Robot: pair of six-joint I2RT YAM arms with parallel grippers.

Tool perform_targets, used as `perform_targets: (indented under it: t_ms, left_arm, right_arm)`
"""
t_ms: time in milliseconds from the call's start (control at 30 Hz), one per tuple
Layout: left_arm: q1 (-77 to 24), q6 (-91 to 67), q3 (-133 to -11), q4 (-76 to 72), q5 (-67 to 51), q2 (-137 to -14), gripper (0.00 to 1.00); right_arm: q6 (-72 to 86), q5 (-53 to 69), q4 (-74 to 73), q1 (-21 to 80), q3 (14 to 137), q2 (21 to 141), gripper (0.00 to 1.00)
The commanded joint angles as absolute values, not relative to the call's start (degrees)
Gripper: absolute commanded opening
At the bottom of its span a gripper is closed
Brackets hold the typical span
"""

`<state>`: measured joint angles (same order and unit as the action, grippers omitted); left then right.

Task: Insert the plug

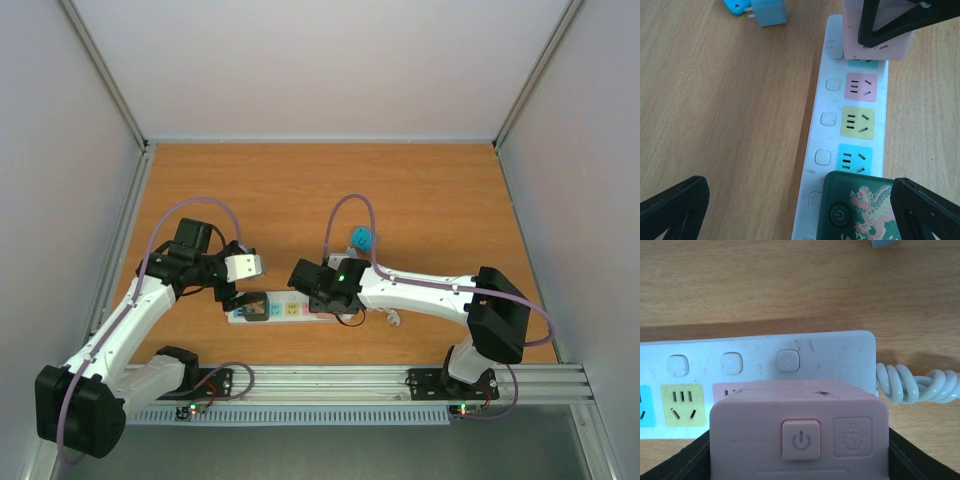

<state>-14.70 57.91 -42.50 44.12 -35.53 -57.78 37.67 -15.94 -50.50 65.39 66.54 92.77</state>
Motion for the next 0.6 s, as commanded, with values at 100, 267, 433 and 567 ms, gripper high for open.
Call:
perform_targets:
  t_ms: [100,267,433,567]
  left_arm:
    - [-14.3,57.4,-41.8,42.6,-35.3,-57.1,1.00]
    - [-14.3,57.3,-41.5,42.4,-35.3,-56.9,1.00]
    - [-14.3,57.4,-41.4,42.4,-35.1,-56.7,1.00]
    - [-14.3,57.4,-41.3,42.3,-35.1,-56.5,1.00]
  right_arm:
    - [38.9,-17.5,-49.6,66.2,66.5,94.0,0.01]
    - [39.1,-17.4,-49.6,66.6,66.9,95.0,0.01]
    - [39.5,-17.3,-49.6,66.9,66.9,95.8,0.01]
    - [40.0,-17.3,-50.2,67.1,67.1,96.4,0.01]
